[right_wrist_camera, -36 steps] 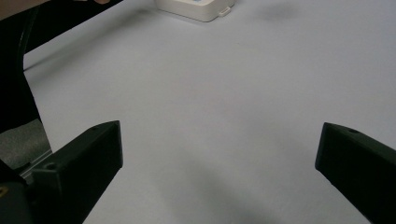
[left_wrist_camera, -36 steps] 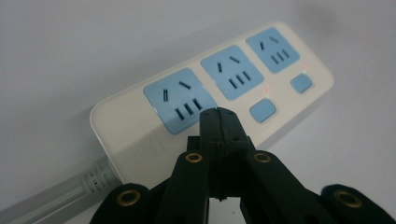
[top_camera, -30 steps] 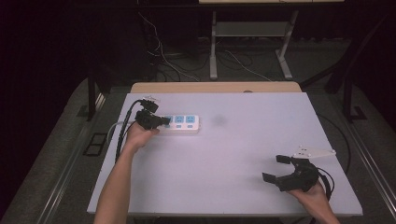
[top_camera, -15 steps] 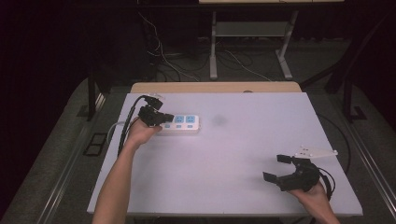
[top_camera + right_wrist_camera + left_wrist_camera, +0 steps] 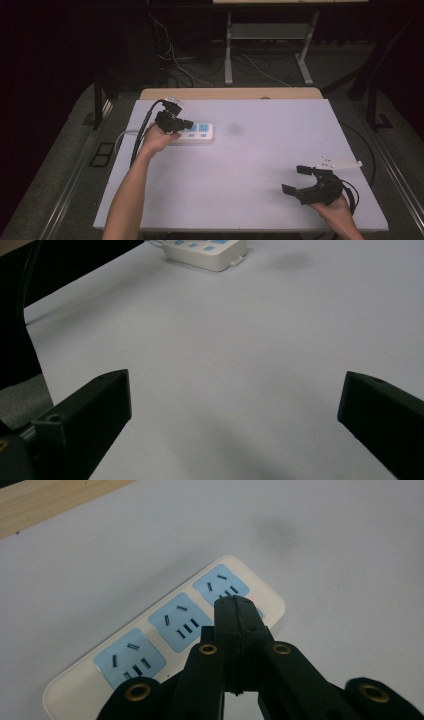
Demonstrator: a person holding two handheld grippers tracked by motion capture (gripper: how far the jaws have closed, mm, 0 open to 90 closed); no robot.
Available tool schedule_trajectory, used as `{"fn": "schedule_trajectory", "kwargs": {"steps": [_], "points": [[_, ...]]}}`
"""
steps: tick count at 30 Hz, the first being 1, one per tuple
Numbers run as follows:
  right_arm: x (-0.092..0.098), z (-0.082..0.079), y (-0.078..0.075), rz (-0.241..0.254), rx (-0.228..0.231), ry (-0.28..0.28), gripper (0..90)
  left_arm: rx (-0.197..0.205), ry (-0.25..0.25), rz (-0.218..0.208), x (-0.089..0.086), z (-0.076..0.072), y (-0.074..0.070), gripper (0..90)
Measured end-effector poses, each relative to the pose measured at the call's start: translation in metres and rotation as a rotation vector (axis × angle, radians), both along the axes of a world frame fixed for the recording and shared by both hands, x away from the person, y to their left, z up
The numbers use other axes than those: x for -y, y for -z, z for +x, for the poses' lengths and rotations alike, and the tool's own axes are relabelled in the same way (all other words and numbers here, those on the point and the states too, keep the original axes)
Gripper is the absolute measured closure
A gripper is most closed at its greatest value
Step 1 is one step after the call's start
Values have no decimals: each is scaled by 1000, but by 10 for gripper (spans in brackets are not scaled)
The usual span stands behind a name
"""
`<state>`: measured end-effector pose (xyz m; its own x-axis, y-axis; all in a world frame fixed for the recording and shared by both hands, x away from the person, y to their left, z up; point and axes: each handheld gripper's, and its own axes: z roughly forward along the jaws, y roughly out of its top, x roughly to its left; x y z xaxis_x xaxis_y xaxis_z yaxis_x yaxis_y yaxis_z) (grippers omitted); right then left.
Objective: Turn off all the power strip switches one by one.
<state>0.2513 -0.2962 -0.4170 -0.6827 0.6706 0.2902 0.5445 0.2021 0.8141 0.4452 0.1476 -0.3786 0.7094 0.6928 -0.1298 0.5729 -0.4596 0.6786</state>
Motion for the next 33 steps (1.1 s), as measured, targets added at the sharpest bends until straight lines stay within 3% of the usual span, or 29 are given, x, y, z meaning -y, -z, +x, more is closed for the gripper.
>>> {"fn": "schedule_trajectory", "kwargs": {"steps": [33], "points": [[0,0,0,-4,-1,-5,6,-44,1,79,7,9,24,893]]}}
